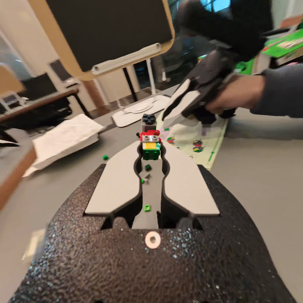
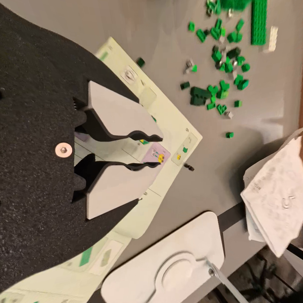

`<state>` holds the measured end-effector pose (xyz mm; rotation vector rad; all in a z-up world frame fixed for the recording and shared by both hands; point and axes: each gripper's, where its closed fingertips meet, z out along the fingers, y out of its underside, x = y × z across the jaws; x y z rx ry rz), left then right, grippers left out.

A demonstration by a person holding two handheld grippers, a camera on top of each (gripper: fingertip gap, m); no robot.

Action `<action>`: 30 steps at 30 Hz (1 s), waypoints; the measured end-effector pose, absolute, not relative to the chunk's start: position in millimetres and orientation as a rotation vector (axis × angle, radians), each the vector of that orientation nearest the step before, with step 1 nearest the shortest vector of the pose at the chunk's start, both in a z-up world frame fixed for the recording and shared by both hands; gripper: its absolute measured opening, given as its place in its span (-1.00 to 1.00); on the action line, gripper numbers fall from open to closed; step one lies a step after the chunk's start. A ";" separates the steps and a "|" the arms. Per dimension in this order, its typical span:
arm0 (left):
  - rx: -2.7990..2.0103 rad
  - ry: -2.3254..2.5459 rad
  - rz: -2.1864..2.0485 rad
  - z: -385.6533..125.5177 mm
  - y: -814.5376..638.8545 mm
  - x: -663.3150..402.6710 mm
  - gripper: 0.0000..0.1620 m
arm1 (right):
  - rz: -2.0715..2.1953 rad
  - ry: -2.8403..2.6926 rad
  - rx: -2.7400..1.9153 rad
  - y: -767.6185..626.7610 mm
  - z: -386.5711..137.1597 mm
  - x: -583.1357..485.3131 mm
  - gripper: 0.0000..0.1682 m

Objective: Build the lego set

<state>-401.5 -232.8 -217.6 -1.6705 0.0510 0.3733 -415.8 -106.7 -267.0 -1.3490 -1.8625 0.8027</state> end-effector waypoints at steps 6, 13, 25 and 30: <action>-1.628 -0.045 0.385 -211.8 -238.1 -415.4 -0.75 | 0.784 -1.924 -1.539 -89.4 -289.9 -465.0 -0.71; -1.622 -0.035 0.378 -211.3 -235.8 -413.0 -0.75 | 0.874 -1.877 -1.759 -68.0 -280.8 -511.7 -0.74; -1.612 -0.033 0.355 -209.9 -235.4 -411.4 -0.75 | 0.668 -1.822 -1.869 -29.8 -294.7 -583.4 -0.73; -1.615 -0.021 0.350 -210.2 -234.2 -409.1 -0.75 | 0.571 -1.864 -1.828 -23.1 -302.4 -591.1 -1.00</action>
